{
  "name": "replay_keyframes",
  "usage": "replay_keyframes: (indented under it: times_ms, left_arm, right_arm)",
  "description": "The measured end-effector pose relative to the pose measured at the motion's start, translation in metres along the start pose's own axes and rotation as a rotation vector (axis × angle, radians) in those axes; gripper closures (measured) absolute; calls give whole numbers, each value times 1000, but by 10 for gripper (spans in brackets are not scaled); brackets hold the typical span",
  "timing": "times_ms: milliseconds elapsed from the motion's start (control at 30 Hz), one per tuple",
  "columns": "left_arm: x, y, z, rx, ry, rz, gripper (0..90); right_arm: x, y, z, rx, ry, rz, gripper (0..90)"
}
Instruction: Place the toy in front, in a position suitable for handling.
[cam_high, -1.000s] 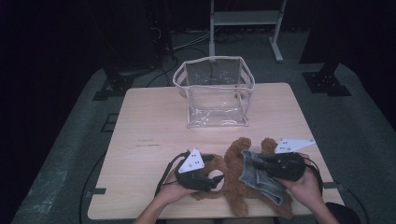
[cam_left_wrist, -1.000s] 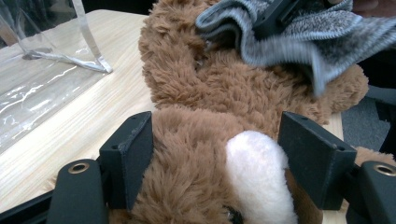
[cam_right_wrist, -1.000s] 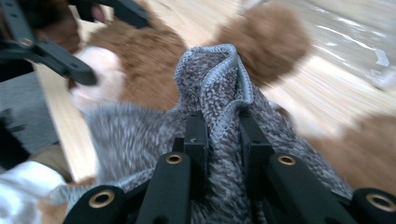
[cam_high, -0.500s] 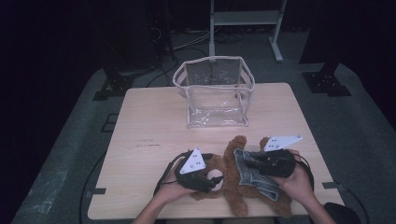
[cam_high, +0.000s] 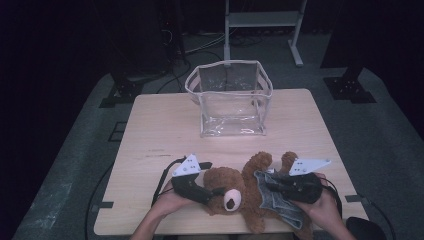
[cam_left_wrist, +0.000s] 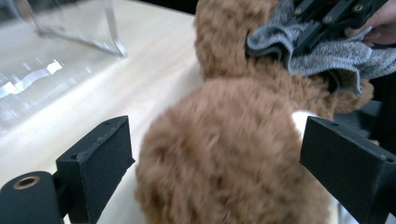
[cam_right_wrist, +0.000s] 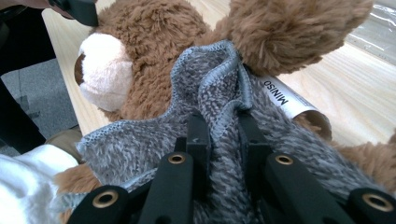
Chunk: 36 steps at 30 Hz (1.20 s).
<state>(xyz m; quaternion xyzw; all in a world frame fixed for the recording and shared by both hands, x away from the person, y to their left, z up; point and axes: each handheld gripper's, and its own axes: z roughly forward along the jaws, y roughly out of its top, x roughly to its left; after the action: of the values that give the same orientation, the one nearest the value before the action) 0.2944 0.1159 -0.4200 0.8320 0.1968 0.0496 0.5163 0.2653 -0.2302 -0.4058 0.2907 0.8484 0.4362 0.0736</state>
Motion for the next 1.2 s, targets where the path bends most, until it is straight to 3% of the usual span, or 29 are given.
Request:
replay_keyframes:
  times_ms: [33, 100, 167, 233, 333, 533, 733, 833, 900, 1033, 1100, 1200]
  left_arm:
    - [2, -2, 4, 14, -50, -27, 83]
    - [0, -5, 12, 51, -63, -7, 115]
    - [3, -7, 17, 39, -94, -36, 142]
    - [8, -6, 16, 58, -101, -42, 263]
    - [6, -3, 16, 75, -34, 16, 430]
    - [9, 7, 16, 77, 89, 149, 498]
    - [26, 11, 14, 46, 207, 234, 491]
    - [34, 12, 10, 30, 247, 245, 485]
    - [38, 8, 7, 7, 243, 247, 473]
    - [39, -1, 4, -20, 228, 236, 424]
    - [40, -5, 1, -32, 212, 191, 347]
    - [44, -2, -3, -36, 175, 122, 204]
  right_arm:
    - [1, -1, 0, 4, 2, -4, 782]
    - [4, -2, -1, 10, -2, -10, 783]
    - [6, -3, -1, 17, -4, -22, 782]
    - [5, -3, -1, 11, -6, -15, 782]
    - [3, -1, -1, -5, -13, -5, 778]
    - [-7, 16, 1, -21, -38, -7, 771]
    - [-25, 41, 3, -39, -55, 5, 773]
    - [-36, 54, 8, -48, -69, 11, 773]
    - [-43, 59, 14, -50, -78, 23, 773]
    - [-55, 59, 33, -41, -46, 64, 775]
    - [-53, 55, 41, -15, -23, 63, 777]
    - [-41, 49, 43, 9, -23, 22, 785]
